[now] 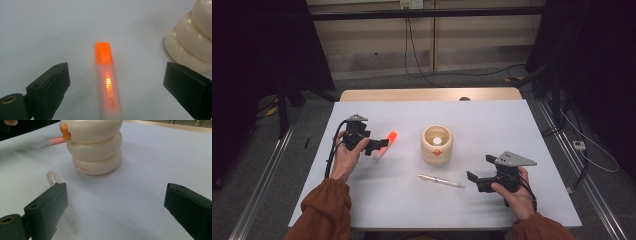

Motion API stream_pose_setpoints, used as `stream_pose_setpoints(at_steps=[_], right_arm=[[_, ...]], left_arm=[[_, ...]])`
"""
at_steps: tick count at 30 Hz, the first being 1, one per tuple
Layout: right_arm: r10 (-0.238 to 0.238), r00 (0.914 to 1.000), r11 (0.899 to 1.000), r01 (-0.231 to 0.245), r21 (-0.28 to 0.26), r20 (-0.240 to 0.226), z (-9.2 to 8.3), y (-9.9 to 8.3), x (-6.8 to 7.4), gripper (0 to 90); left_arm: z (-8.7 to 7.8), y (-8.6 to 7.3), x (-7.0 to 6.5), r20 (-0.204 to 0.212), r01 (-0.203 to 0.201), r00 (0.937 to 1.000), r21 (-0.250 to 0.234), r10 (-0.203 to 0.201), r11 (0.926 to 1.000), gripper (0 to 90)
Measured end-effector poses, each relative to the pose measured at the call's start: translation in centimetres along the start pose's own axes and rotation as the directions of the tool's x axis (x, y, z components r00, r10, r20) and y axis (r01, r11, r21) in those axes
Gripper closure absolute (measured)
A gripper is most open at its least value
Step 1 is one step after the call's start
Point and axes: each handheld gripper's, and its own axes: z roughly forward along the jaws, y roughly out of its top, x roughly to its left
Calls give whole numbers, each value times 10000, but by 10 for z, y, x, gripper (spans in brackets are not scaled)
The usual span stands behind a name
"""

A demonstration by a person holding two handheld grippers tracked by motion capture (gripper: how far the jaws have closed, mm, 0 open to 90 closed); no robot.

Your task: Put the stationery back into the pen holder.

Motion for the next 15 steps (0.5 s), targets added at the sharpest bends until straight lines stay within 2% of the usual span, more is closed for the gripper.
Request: stream_pose_setpoints(at_steps=[2, 5, 11, 15], right_arm=[[6, 10000, 10000, -6, 18, 10, 0, 0, 0, 45], [24, 10000, 10000, -24, 23, 30, 0, -1, -1, 45], [36, 10000, 10000, -36, 27, 13, 0, -1, -1, 45], [-1, 10000, 10000, 1, 63, -20, 0, -1, -1, 45]], left_arm=[[3, 4, -1, -189, -187, 9996, 102, 189, 9998, 73], [11, 10, 0, -113, -407, 9991, 563, 414, 9976, 106], [26, 15, -1, -172, -479, 9986, 1081, 501, 9930, 116], [34, 20, -1, -284, -492, 9981, 1543, 542, 9868, 122]])
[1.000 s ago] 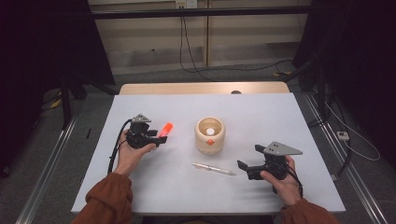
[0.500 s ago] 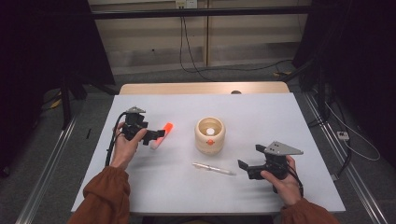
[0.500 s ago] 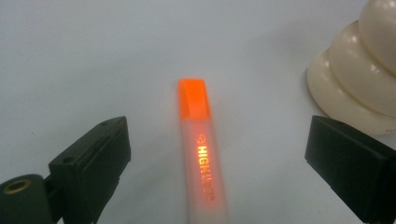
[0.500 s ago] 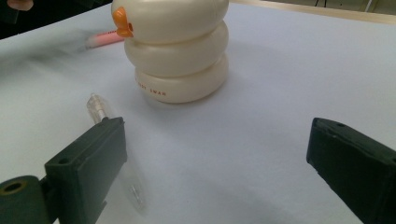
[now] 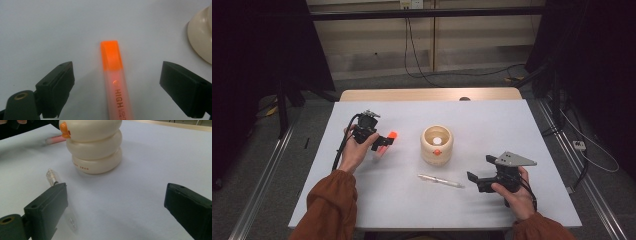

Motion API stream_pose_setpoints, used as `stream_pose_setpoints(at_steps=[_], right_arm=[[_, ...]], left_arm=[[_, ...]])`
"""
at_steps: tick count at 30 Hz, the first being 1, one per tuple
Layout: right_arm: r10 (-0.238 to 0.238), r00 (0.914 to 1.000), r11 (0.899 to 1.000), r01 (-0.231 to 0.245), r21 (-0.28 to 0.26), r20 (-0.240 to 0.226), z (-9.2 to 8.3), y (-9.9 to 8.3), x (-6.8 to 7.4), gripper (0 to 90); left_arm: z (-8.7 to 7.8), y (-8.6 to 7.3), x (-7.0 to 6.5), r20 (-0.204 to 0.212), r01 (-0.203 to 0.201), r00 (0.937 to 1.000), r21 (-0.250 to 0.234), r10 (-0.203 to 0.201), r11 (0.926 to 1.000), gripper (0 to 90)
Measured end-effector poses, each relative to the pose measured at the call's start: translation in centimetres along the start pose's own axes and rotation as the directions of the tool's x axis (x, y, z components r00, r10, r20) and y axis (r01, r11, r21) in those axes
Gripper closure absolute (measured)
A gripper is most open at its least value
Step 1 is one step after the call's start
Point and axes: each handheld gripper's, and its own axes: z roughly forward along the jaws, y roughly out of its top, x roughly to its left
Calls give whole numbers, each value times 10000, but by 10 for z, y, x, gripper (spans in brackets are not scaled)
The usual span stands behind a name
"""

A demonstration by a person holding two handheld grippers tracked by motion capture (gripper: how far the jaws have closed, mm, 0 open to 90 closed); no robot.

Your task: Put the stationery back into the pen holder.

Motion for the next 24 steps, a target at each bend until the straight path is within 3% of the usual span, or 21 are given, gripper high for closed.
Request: stream_pose_setpoints(at_steps=[2, 5, 8, 9, 12, 13, 19, 24], right_arm=[[-10, 10000, 10000, 10, 6, 5, 0, 0, 0, 45], [-4, 10000, 10000, 4, 16, -4, 0, 0, 0, 45], [-11, 10000, 10000, 11, 10, -7, 0, 0, 0, 45], [-17, 10000, 10000, 17, 17, -11, 0, 0, 0, 45], [-18, 10000, 10000, 18, 27, -9, 0, 0, 0, 45], [-23, 10000, 10000, 23, 22, 1, 0, 0, 0, 44], [-42, 10000, 10000, 42, 81, 5, 0, 0, 0, 44], [-51, 10000, 9999, 52, 92, -15, 0, 0, 0, 44]], left_arm=[[3, 3, 0, -97, -41, 9999, 111, 42, 9999, 122], [7, 7, 2, 129, 64, 9999, 264, -67, 9996, 116], [14, 8, 1, -129, 71, 9999, 551, -64, 9985, 129], [15, 8, 2, -29, 61, 10000, 701, -59, 9975, 141], [19, 7, 1, -378, 146, 9992, 898, -112, 9959, 202], [20, 7, 1, -438, 12, 9990, 1046, 34, 9945, 226], [24, 7, -3, -510, 84, 9987, 1225, -22, 9924, 397], [28, 6, -6, -599, -97, 9981, 1256, 174, 9920, 466]])
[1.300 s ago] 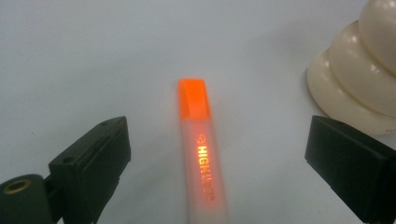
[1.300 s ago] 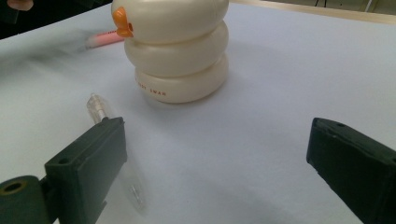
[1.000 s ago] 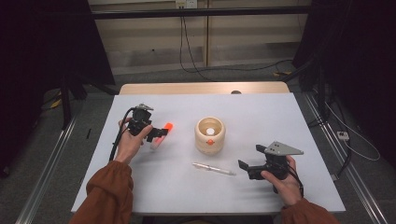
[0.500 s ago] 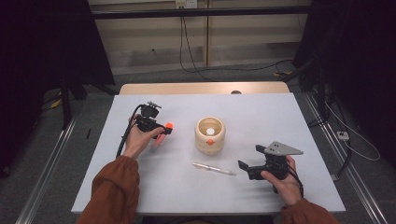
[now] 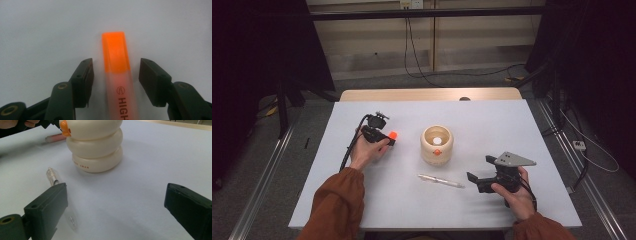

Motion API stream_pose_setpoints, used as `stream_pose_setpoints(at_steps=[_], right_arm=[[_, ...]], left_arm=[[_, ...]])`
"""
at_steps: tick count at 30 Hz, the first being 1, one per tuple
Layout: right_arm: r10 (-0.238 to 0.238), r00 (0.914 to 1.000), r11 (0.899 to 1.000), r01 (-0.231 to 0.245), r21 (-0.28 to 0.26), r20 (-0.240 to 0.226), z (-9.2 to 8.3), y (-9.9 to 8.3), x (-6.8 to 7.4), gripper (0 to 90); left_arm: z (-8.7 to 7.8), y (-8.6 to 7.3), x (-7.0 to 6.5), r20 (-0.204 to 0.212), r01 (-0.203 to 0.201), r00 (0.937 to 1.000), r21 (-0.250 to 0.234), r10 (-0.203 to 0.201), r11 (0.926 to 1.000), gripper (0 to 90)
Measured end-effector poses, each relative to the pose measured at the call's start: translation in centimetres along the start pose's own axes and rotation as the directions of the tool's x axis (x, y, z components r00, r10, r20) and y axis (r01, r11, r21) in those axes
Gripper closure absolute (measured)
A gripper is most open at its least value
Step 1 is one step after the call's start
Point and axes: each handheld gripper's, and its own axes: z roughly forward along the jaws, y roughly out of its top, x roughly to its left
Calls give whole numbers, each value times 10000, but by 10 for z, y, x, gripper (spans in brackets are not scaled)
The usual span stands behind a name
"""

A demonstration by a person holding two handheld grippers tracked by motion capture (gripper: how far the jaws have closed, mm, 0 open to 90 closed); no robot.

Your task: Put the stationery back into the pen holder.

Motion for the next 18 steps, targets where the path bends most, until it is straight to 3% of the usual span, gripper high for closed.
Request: stream_pose_setpoints(at_steps=[7, 10, 18], right_arm=[[-25, 10000, 10000, 25, 16, 12, 0, 0, 0, 44], [-33, 10000, 10000, 33, 20, 17, 0, 0, 0, 44], [-35, 10000, 10000, 35, 23, 6, 1, 0, 0, 44]], left_arm=[[1, 0, -3, -282, -75, 9996, -10, 75, 10000, 551], [1, 0, -4, -244, -170, 9996, 31, 170, 9999, 598], [1, 1, -3, -91, 115, 9999, 65, -114, 9999, 661]])
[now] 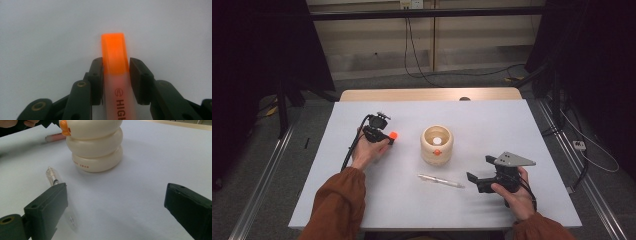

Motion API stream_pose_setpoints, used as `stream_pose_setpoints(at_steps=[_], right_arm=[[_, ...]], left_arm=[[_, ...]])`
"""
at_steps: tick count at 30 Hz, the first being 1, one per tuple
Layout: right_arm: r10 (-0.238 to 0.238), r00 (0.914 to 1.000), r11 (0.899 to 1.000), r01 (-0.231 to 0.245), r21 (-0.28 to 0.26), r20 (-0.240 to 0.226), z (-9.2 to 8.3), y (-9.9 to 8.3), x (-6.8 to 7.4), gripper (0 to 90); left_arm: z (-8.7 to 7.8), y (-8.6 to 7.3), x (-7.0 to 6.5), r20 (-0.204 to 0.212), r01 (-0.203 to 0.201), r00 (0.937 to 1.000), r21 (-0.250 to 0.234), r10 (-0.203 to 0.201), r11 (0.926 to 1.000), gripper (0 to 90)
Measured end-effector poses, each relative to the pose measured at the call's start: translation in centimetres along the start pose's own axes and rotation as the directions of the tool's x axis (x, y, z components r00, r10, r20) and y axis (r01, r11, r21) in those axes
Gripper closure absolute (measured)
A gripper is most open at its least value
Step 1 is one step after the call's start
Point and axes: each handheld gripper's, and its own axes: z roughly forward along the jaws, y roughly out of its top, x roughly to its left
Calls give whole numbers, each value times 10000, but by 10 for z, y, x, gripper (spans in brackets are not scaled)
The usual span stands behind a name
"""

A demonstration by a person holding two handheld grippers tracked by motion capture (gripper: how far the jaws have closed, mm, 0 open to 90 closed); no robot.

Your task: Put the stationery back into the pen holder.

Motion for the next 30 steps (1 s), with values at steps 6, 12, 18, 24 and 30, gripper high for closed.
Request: stream_pose_setpoints(at_steps=[6, 12, 18, 24, 30], right_arm=[[19, 10000, 10000, -19, -14, -1, 0, 0, 0, 44], [38, 10000, 10000, -38, -20, 11, 0, 0, -1, 44], [35, 10000, 10000, -35, -48, 20, 0, 0, -1, 44], [54, 10000, 10000, -54, -43, 11, 0, 0, -1, 44], [50, 10000, 10000, -50, -52, 22, 0, 0, 0, 45]], left_arm=[[0, 0, 1, 10, 41, 10000, -11, -41, 10000, 670], [-2, -1, 3, 132, 277, 9995, -150, -275, 9995, 671], [-5, -2, 3, 239, 555, 9982, -571, -542, 9968, 671], [-16, -2, -3, 188, 582, 9982, -1395, -561, 9885, 671], [-28, -5, -7, 397, 523, 9982, -2067, -450, 9770, 671]])
